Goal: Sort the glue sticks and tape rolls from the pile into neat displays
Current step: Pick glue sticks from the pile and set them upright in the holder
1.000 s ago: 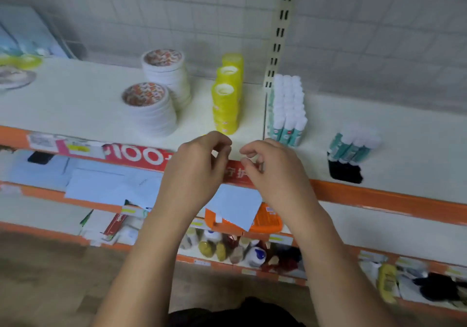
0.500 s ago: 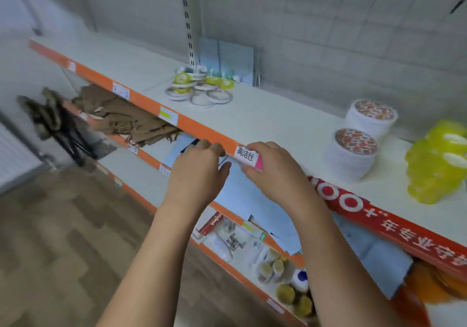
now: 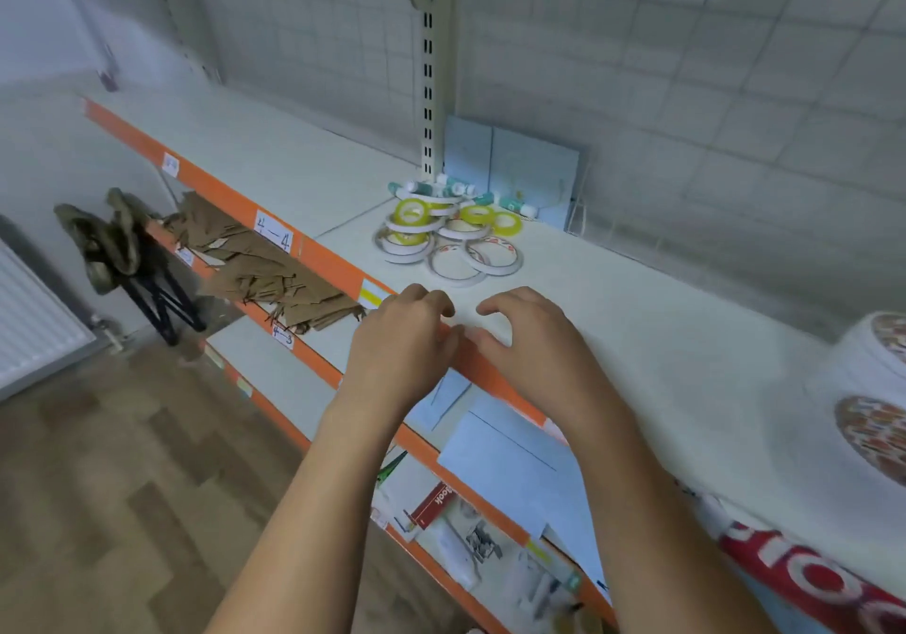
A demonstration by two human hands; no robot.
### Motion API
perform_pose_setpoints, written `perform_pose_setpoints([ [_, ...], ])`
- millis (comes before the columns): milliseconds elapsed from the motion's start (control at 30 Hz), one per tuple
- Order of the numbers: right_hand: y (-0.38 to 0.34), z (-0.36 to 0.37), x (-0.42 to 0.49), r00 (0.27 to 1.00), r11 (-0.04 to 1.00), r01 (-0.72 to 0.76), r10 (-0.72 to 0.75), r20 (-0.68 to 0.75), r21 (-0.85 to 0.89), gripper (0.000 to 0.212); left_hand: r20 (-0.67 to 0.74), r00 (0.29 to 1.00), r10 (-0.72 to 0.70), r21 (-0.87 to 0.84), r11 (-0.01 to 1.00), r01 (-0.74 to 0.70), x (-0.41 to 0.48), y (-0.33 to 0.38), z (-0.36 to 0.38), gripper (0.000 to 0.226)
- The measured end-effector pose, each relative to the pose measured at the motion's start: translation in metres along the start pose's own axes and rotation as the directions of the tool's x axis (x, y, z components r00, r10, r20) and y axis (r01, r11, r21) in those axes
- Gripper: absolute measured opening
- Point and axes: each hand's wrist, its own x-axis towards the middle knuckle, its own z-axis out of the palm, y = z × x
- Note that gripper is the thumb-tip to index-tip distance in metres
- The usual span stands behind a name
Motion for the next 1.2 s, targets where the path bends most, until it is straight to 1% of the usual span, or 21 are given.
perform_pose_setpoints([
  [100,-0.003,0.008,0.030,1.000,1.000,0.009,-0.009,0.019,0.002,0.030,-0.015,1.000,-0.023,-0.007,1.000,0.023,0.031,-0.017,0.003,0.030],
  [233,-0.010,0.021,0.069,1.000,1.000,-0.003,0.003,0.008,-0.003,0.024,-0.027,0.999,-0.046,-0.076,0.996,0.043,0.070,-0.046,0.008,0.027],
  [333,-0.017,0.030,0.101,0.999,1.000,-0.025,0.025,-0.030,-0.001,0.019,-0.039,0.999,-0.034,-0.099,0.995,0.030,0.105,-0.067,0.012,0.025],
  [433,-0.022,0.040,0.136,0.993,0.997,-0.075,0.075,-0.091,0.008,0.016,-0.048,0.999,-0.023,-0.156,0.988,0.016,0.145,-0.089,0.013,0.024],
  [533,-0.031,0.046,0.166,0.985,0.992,-0.125,0.124,-0.123,-0.001,0.016,-0.035,0.999,0.039,-0.180,0.983,-0.045,0.182,-0.108,0.012,0.022],
  [600,-0.036,0.051,0.188,0.980,0.990,-0.135,0.129,-0.148,-0.029,0.017,-0.036,0.995,0.096,-0.179,0.979,-0.101,0.208,-0.119,0.012,0.021],
  [767,-0.035,0.061,0.249,0.952,0.961,-0.221,0.176,-0.250,-0.165,0.019,-0.032,0.976,0.216,-0.213,0.953,-0.218,0.261,-0.134,0.019,0.023],
  [833,-0.031,0.064,0.277,0.942,0.929,-0.284,0.224,-0.250,-0.238,0.024,-0.028,0.971,0.239,-0.199,0.950,-0.240,0.280,-0.137,0.024,0.027],
  [900,-0.027,0.072,0.302,0.938,0.891,-0.334,0.281,-0.202,-0.309,0.026,0.005,0.973,0.231,-0.154,0.962,-0.228,0.299,-0.139,0.030,0.034],
  [1000,-0.022,0.084,0.322,0.916,0.847,-0.401,0.375,-0.144,-0.349,0.018,0.072,0.972,0.223,-0.106,0.971,-0.215,0.322,-0.139,0.040,0.037],
  [1100,-0.017,0.091,0.324,0.894,0.819,-0.446,0.425,-0.142,-0.359,0.023,0.143,0.962,0.234,-0.081,0.971,-0.224,0.337,-0.135,0.050,0.036],
  [1200,-0.017,0.090,0.319,0.881,0.810,-0.473,0.437,-0.182,-0.345,0.029,0.207,0.951,0.230,-0.079,0.973,-0.218,0.346,-0.133,0.055,0.034],
])
